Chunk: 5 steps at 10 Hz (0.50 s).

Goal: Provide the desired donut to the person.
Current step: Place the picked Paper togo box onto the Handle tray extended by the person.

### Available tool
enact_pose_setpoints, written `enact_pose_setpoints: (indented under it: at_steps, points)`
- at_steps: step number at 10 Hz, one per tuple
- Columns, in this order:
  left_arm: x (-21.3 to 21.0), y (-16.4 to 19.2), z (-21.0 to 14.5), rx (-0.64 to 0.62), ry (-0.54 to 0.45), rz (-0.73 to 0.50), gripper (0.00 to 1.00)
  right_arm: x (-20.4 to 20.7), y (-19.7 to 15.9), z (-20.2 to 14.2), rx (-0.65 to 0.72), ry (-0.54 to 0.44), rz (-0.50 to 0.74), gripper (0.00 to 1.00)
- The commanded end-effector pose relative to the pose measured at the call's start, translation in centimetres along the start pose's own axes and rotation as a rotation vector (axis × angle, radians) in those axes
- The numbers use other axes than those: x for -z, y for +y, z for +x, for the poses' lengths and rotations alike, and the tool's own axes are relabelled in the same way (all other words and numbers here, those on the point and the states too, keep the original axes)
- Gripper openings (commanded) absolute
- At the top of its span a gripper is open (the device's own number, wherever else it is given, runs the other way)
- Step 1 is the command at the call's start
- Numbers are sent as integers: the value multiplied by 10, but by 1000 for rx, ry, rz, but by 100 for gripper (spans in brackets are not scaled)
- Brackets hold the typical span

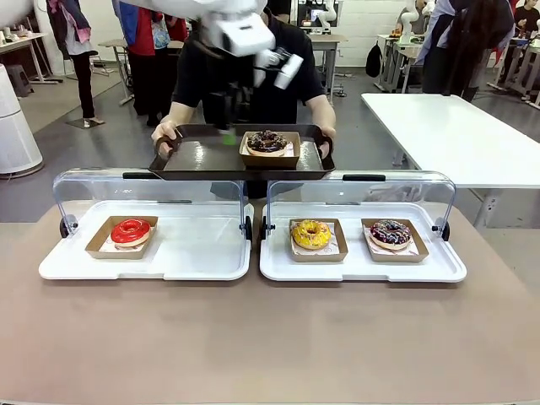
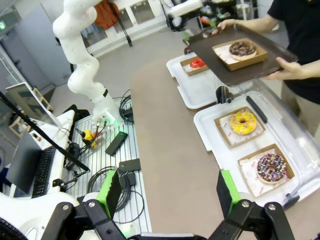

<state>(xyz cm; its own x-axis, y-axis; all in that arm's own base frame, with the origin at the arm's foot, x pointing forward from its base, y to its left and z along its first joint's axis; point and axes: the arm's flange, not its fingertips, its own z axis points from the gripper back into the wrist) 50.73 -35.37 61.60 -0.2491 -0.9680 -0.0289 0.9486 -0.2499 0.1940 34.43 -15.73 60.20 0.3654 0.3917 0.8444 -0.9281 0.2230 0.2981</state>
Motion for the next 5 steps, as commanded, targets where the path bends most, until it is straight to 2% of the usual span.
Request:
enact_pose_setpoints:
  at_steps: [1, 2, 4, 5]
  points:
    - [-12, -110, -87, 72, -46, 65, 100, -1, 0, -1, -3, -9, 5, 100]
    - [-20, -139, -125, 68, -62, 72, 100, -1, 0, -1, -3, -9, 5, 100]
    - [-30, -186, -177, 26, -98, 105, 100, -1, 0, -1, -3, -9, 5, 100]
    - [-26, -204, -201, -19, -82, 108, 100, -1, 0, -1, -3, -9, 5, 100]
